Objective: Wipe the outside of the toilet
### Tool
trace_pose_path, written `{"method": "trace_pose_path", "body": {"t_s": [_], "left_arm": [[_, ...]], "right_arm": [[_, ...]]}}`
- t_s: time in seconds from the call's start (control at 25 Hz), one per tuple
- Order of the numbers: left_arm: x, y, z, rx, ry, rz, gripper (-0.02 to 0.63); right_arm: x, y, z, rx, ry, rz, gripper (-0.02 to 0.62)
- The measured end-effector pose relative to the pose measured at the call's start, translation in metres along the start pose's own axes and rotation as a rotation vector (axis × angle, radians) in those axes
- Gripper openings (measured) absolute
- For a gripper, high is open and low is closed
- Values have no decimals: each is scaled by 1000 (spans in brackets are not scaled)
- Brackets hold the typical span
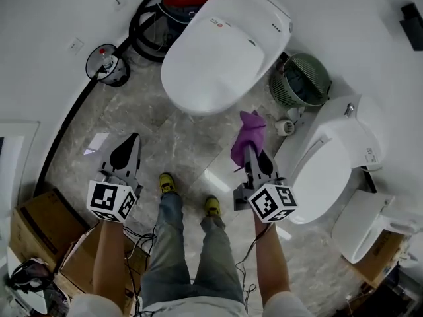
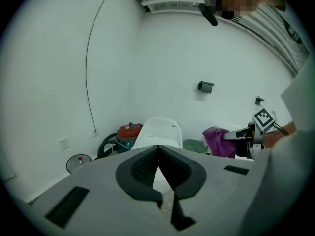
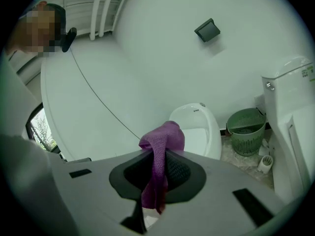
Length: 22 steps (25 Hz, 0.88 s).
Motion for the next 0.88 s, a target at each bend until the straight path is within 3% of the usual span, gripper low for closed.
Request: {"method": "trace_pose_path", "body": {"t_s": [0.2,0.48,0.88], "left_arm": [[47,-6,9,13,-22,27,12],[109,-21,16,1,-72,9,12],[182,-34,42,2,-138,16,12]], "right_arm": [[47,28,10,5,-29,5,57],[115,74,33,67,-112,100,57],[184,104,69,44,-195,109,57]]}}
Point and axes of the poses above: the fingertips, and each gripper's own axes: z backward along the fingers, y to its left, x out of its top, the point moved 5 cm from there along z, backward along the fingers, and after that the axes turned 13 degrees about -y, right-handed, at the moved point
